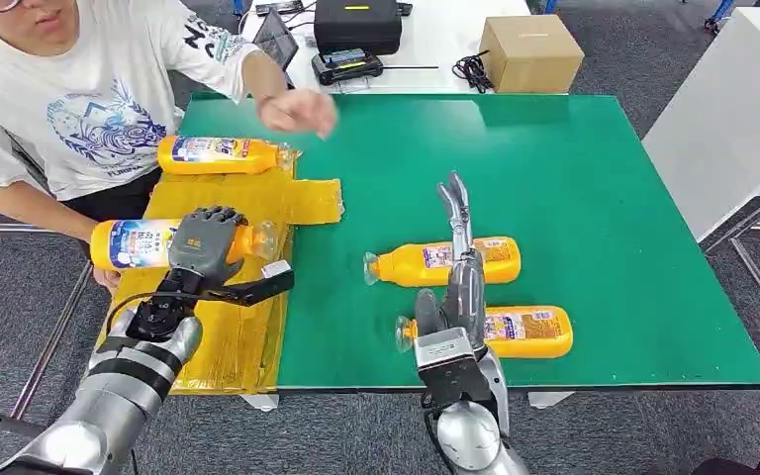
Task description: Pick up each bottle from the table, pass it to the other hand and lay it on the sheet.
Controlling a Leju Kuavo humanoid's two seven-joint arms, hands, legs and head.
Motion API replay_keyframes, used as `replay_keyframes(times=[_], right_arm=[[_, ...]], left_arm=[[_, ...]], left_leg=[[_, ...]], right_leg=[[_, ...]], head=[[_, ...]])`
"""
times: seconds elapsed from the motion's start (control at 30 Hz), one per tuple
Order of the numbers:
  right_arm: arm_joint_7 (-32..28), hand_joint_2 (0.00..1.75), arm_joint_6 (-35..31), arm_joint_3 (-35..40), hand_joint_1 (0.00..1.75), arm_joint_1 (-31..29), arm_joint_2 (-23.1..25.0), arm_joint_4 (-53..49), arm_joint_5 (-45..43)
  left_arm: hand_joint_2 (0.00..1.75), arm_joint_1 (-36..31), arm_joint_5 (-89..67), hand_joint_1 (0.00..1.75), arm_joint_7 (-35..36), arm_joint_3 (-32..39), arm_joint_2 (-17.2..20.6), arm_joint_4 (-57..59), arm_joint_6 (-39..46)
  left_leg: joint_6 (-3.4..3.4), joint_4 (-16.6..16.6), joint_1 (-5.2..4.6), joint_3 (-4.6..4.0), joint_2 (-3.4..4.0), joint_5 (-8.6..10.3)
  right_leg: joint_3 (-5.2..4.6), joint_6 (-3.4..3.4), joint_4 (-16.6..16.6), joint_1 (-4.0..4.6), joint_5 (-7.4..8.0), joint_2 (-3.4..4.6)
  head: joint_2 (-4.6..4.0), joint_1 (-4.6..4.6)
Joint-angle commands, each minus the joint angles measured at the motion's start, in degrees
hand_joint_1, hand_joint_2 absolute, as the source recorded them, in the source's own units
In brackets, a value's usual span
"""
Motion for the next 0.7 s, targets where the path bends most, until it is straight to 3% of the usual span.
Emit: replay_keyframes(times=[0.03, 0.2, 0.7], right_arm=[[0.12, 0.00, 0.52, 0.79, 0.00, -1.28, -1.98, 0.57, -0.52], [0.08, 0.00, 1.12, 0.89, 0.00, -1.48, -1.88, 1.71, -1.54], [0.05, 0.00, 1.08, 0.87, 0.00, -1.62, -1.77, 2.01, -1.60]], left_arm=[[1.75, -4.89, 1.88, 1.75, -0.73, 3.01, 0.14, 12.15, -2.17], [1.75, -4.33, 4.44, 1.75, -3.68, 6.12, 0.50, 16.37, -3.73], [1.75, -4.59, 4.55, 1.75, -3.92, 6.16, 0.43, 17.31, -3.06]], left_leg=[[-0.08, 0.02, 0.09, 0.10, 0.05, -0.04], [-0.13, -0.01, 0.12, 0.23, 0.11, -0.06], [-0.08, -0.01, 0.07, 0.10, 0.07, -0.03]], right_leg=[[0.13, -0.10, -0.04, 0.10, -0.01, 0.02], [0.26, -0.17, -0.07, 0.13, -0.02, 0.07], [0.13, -0.10, -0.05, 0.07, 0.01, 0.05]], head=[[0.00, 0.00], [0.00, 0.02], [0.00, 0.02]])
